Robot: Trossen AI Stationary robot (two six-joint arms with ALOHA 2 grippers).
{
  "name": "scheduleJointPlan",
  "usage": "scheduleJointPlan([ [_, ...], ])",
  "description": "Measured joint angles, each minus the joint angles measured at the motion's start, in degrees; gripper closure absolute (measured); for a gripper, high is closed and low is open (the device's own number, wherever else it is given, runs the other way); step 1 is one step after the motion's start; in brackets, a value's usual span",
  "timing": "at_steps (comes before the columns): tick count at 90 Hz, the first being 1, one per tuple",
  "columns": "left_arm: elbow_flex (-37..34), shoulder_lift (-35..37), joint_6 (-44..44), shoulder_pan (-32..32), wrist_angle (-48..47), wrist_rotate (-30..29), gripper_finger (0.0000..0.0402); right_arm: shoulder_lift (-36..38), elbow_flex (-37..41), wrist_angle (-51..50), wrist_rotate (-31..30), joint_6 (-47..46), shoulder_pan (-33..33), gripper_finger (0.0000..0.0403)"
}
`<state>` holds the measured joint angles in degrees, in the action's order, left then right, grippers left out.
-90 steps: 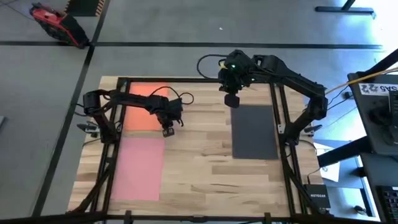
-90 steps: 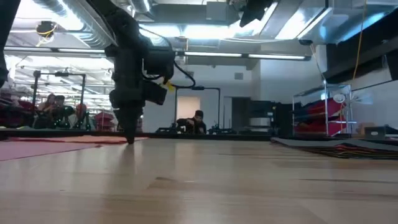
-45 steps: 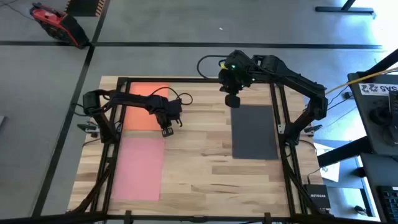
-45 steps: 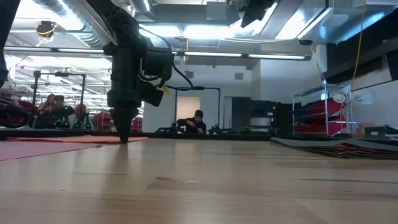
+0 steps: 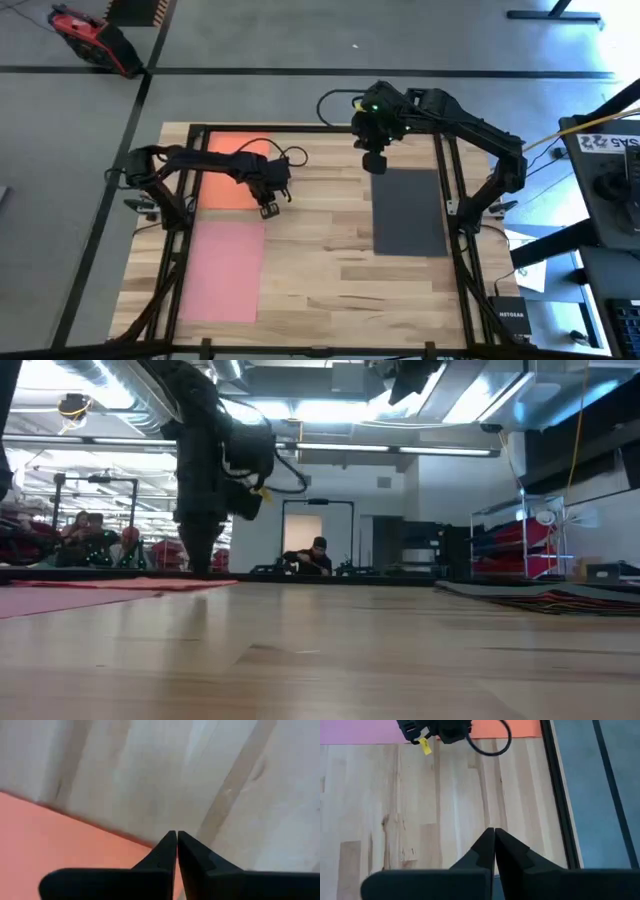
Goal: Organize paper
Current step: Move the black color paper to the top center of the table
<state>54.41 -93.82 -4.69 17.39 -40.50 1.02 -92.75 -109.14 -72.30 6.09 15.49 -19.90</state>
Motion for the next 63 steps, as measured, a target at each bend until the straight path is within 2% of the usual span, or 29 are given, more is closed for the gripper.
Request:
scheduleJointPlan([
  [25,0.00,2.63,-6.17,-1.47,10.73,3.68,0.0402,3.44,0.13,-4.07,-0.08,-1.13,0.41,0.0403],
  [36,0.06,3.64,-7.30,-2.43,21.57,8.55,0.0402,7.04,3.33,-6.34,-4.76,-3.64,2.13,0.0403],
  [47,0.13,3.71,-10.18,-2.89,31.78,14.11,0.0402,12.03,11.85,-6.18,-6.82,-9.09,3.84,0.0403],
  [63,0.13,3.70,-13.59,-2.34,40.21,17.59,0.0402,23.22,30.46,2.71,-6.47,-18.98,6.97,0.0403],
])
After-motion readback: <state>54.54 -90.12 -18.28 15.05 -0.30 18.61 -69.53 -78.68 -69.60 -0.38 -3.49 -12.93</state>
